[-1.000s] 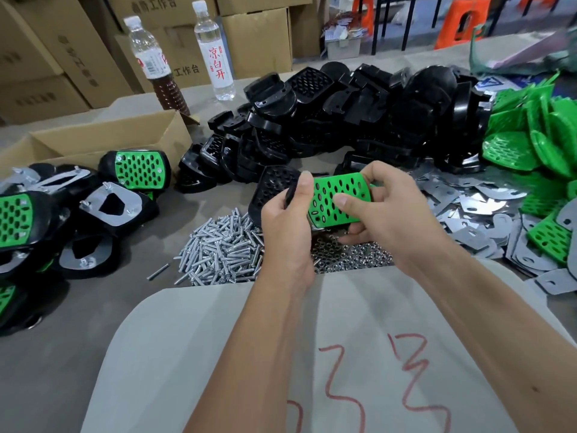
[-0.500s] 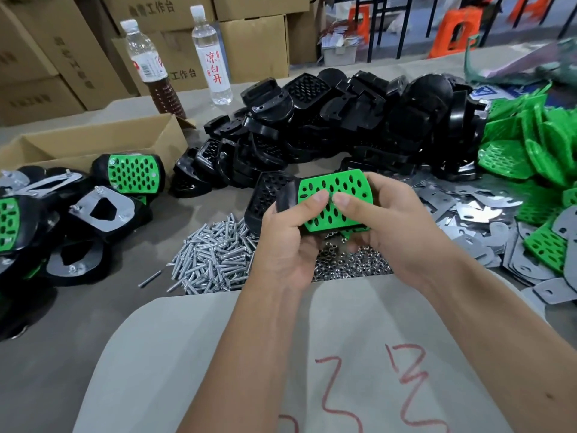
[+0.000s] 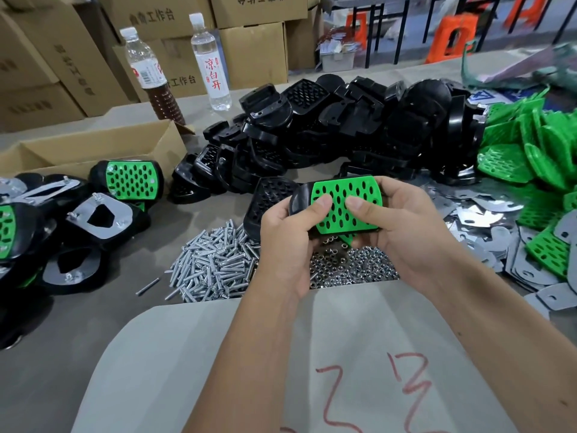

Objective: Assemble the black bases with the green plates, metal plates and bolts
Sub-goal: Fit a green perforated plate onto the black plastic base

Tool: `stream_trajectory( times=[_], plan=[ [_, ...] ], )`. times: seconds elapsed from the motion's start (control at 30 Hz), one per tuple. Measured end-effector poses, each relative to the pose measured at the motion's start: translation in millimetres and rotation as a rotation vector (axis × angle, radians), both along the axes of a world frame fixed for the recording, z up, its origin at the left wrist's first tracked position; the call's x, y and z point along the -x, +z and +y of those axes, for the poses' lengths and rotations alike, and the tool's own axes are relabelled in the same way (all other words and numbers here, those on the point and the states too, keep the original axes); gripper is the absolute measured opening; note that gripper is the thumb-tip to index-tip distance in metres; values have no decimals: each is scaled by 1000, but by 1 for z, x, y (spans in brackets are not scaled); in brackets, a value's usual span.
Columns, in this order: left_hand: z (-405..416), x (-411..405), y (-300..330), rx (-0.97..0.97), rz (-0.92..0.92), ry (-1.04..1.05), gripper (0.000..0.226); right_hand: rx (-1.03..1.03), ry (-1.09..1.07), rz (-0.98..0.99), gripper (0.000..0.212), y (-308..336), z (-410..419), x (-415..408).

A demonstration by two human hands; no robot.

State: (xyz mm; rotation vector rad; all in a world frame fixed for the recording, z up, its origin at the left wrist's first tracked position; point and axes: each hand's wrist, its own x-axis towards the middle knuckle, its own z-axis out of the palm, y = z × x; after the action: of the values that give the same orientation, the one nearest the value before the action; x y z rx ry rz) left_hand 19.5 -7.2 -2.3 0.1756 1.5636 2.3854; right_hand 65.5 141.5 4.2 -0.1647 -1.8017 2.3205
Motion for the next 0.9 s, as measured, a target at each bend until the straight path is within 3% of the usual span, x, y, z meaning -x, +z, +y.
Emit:
stream_trajectory(
  times=[0.17, 0.3, 0.53, 0.63, 0.7, 0.9],
  plan=[
    [1, 4, 0, 4, 11, 76, 17, -42, -22, 26, 19, -4, -5, 1],
    [-3, 3, 3, -60, -26, -25, 10, -55, -22, 112, 20, -2, -1, -1],
    [-7, 4, 5, -101, -84, -161, 30, -21, 52, 148, 28, -2, 7, -4],
    [-5, 4, 5, -73, -122, -111, 47, -32, 13, 120, 29, -2, 4, -3],
    [-3, 3, 5, -48, -107, -52, 45, -9, 11, 72, 32, -3, 4, -1],
    [0, 3, 7, 6, -97, 174, 50, -234, 73, 9, 10, -2, -7, -1]
  ],
)
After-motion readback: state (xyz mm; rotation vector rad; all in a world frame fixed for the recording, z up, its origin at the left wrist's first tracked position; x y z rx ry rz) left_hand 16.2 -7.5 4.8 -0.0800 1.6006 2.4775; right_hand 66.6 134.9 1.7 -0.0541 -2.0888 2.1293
